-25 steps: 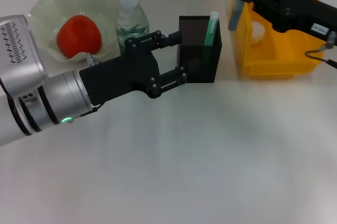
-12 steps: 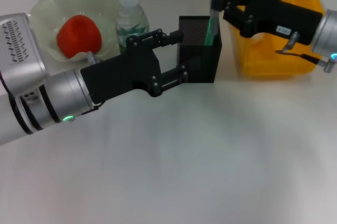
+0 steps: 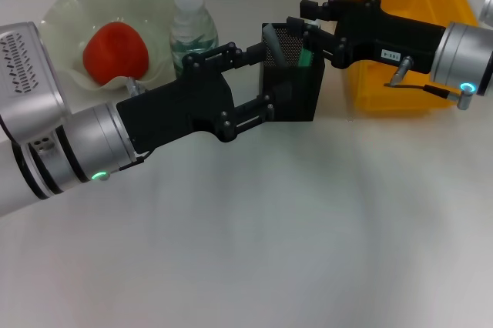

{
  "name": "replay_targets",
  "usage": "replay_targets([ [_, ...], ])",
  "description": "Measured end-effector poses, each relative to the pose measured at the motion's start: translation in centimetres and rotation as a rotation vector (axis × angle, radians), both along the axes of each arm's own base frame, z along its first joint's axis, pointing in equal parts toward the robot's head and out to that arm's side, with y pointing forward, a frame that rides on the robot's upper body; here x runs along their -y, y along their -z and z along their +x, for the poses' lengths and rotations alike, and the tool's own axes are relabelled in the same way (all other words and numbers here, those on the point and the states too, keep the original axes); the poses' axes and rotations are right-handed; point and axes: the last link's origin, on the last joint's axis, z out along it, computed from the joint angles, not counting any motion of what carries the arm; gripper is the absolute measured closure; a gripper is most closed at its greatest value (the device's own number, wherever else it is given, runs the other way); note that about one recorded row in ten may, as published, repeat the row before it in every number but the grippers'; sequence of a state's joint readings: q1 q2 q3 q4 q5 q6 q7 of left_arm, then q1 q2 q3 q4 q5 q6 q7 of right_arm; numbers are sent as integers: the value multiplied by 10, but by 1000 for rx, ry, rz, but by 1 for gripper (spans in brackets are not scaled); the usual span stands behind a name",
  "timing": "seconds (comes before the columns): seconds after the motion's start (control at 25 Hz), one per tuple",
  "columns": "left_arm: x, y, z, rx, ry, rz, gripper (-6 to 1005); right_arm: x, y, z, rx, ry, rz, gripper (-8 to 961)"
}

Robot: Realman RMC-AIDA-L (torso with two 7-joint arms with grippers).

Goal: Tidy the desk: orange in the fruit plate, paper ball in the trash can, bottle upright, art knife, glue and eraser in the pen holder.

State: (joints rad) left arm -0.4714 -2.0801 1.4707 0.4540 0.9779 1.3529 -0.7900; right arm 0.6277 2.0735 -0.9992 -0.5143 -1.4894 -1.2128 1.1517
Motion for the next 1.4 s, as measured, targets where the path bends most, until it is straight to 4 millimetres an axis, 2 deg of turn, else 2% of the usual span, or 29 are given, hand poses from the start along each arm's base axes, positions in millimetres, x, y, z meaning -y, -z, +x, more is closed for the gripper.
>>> replay_targets([
  [0.04,0,0,0,0,0,0,397,0,0,0,0,-1,0,789],
  [0.12,0,0,0,1,-1,1,398,0,0,0,0,-1,3,618],
  [0.32,0,0,0,2,0,1,398,3,-6,2,-15,7,5,623],
  [0.36,0,0,0,0,-3,2,398,8,-11,2,-27,15,-24,624],
  [0.52,0,-1,0,5,-4,2,397,18,-21,7,0,54,-73,562],
  [0.56,0,-1,0,8,-3,3,397,29,-27,12,12,70,-111,547],
  [0.64,0,-1,0,9,-3,2,397,35,-29,14,13,69,-127,500],
  [0.68,0,-1,0,10,-5,0,397,52,-34,18,8,37,-154,476],
  [0.72,0,-1,0,10,-5,0,397,52,-34,18,8,37,-154,453],
  [0.76,1,0,0,9,-3,-7,397,69,-38,22,2,-15,-173,429],
  [0.8,1,0,0,9,-3,-7,397,69,-38,22,2,-15,-173,405],
  [0.88,3,1,1,11,2,-14,398,94,-45,30,-25,-104,-171,358],
  [0.92,3,1,1,11,2,-14,398,94,-45,30,-25,-104,-171,335],
  [0.96,4,1,1,12,3,-17,398,107,-49,36,-59,-144,-161,311],
  [1.0,5,1,1,14,7,-22,398,107,-49,36,-59,-144,-161,291],
  [1.08,10,-1,0,26,24,-38,398,126,-49,44,-107,-187,-163,251],
  [1.12,10,-1,0,26,24,-38,398,126,-49,44,-107,-187,-163,232],
  [1.2,14,-3,-1,41,32,-57,398,141,-45,48,-132,-241,-172,192],
  [1.4,19,-11,-5,65,9,-140,397,152,-37,51,-157,-270,-189,192],
])
